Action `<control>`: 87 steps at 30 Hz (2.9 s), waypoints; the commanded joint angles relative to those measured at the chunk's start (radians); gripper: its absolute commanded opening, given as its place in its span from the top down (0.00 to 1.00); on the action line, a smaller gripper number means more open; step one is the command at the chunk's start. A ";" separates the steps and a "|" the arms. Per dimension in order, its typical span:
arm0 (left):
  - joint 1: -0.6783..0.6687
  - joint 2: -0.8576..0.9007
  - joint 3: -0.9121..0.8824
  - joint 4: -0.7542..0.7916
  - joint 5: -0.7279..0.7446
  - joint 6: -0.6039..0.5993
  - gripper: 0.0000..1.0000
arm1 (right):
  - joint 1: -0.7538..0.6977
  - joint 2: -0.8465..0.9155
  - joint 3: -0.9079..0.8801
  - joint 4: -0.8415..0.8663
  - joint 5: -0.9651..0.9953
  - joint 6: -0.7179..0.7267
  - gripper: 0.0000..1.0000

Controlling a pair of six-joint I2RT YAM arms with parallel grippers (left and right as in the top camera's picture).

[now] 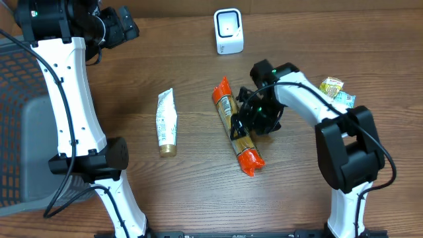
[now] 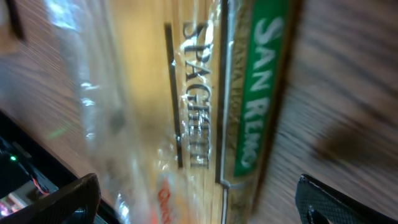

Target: Scan the item barcode

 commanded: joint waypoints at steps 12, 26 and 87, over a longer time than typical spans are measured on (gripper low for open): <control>-0.007 -0.026 0.002 -0.002 -0.007 0.019 0.01 | 0.003 -0.002 -0.100 0.060 -0.069 -0.026 0.40; -0.007 -0.026 0.002 -0.002 -0.007 0.019 0.01 | -0.002 -0.032 -0.005 0.037 -0.093 0.053 0.96; -0.007 -0.026 0.002 -0.002 -0.006 0.019 0.00 | 0.119 -0.006 0.030 0.149 0.365 0.151 0.00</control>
